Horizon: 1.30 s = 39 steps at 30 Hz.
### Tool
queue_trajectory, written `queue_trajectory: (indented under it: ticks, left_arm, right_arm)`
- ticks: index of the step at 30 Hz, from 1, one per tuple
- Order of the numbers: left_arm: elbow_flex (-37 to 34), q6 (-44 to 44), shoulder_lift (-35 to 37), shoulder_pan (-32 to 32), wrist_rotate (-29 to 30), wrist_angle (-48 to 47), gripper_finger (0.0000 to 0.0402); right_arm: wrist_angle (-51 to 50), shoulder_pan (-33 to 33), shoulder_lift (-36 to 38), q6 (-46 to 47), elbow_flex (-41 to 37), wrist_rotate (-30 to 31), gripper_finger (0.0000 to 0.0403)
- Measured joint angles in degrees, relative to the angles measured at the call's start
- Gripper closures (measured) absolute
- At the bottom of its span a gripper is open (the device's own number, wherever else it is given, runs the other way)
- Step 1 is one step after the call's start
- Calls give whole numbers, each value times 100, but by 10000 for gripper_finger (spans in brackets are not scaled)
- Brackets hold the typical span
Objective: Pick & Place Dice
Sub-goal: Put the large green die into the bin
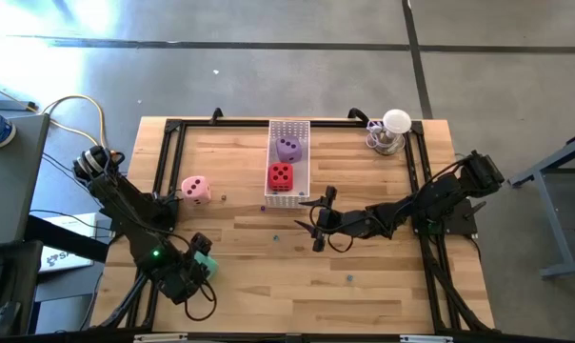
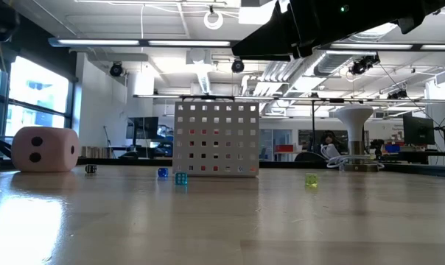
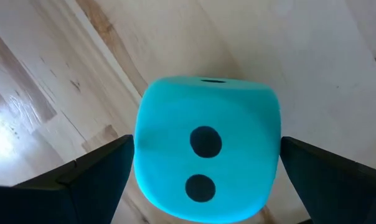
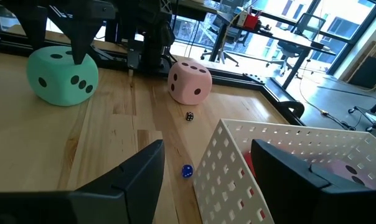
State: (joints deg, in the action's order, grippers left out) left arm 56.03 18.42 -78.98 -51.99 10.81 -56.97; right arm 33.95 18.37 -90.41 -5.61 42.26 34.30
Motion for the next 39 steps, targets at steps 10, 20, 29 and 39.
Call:
queue_trajectory:
  ticks: [10, 20, 29, 39]
  left_arm:
    - [-157, 546, 2, 0, 24, -237, 11]
    - [-334, 585, 13, 83, 50, 205, 11]
    - [-550, 756, 21, 424, -217, 570, 11]
    - [-975, 929, 22, 794, -335, 1473, 11]
  right_arm:
    - [-11, 0, -2, 0, 0, 2, 172]
    - [-13, 0, 0, 0, 0, 2, 172]
    - [-39, 1, -2, 0, 0, 2, 172]
    - [-42, 0, -1, 0, 0, 2, 172]
